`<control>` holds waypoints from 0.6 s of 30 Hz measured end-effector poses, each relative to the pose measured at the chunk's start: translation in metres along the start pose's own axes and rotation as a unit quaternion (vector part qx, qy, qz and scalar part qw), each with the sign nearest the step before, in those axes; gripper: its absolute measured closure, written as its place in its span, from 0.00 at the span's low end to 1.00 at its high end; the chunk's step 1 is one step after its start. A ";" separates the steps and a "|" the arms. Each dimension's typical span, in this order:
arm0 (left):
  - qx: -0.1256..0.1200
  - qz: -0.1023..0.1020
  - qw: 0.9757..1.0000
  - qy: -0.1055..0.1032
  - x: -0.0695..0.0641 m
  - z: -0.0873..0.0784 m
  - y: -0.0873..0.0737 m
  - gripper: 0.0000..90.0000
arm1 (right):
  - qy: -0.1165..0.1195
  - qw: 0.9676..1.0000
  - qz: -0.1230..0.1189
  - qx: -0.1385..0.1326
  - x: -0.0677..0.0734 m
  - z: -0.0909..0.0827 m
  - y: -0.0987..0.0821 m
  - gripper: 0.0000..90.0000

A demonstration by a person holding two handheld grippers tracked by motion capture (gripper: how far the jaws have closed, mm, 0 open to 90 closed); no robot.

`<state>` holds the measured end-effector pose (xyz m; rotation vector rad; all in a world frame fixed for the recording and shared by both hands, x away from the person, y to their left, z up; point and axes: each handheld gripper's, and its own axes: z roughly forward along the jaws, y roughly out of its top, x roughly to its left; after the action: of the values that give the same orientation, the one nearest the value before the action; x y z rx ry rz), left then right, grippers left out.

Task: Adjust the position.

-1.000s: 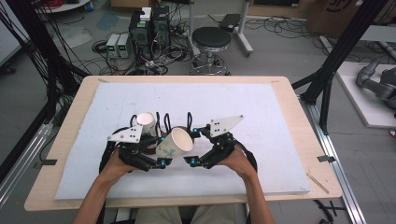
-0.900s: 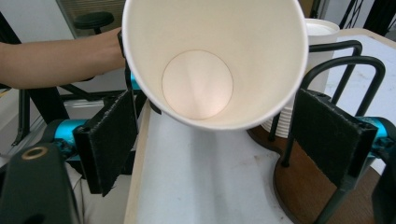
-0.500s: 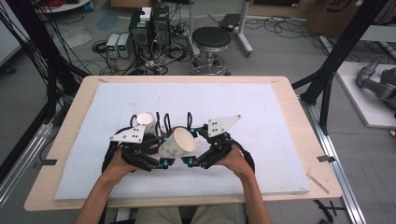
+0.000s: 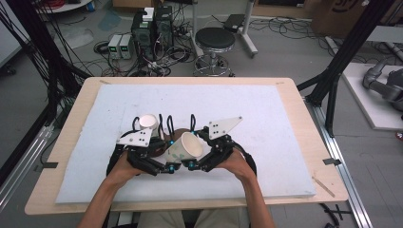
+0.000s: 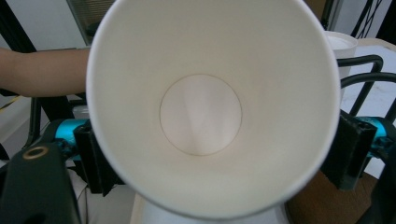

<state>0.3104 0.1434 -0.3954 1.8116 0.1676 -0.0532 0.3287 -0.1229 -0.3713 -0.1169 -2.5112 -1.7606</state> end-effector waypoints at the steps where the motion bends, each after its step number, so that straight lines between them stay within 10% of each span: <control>1: 0.000 0.000 1.000 -0.001 0.000 0.001 0.000 0.40 | 0.002 1.000 0.002 0.000 0.000 0.000 0.000 0.18; 18: 0.003 -0.001 1.000 -0.004 0.000 0.003 0.000 0.40 | 0.015 1.000 -0.005 -0.015 0.002 0.000 0.001 0.31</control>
<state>0.3105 0.1406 -0.3965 1.8179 0.1628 -0.0625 0.3273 -0.1225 -0.3696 -0.0783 -2.4687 -1.7912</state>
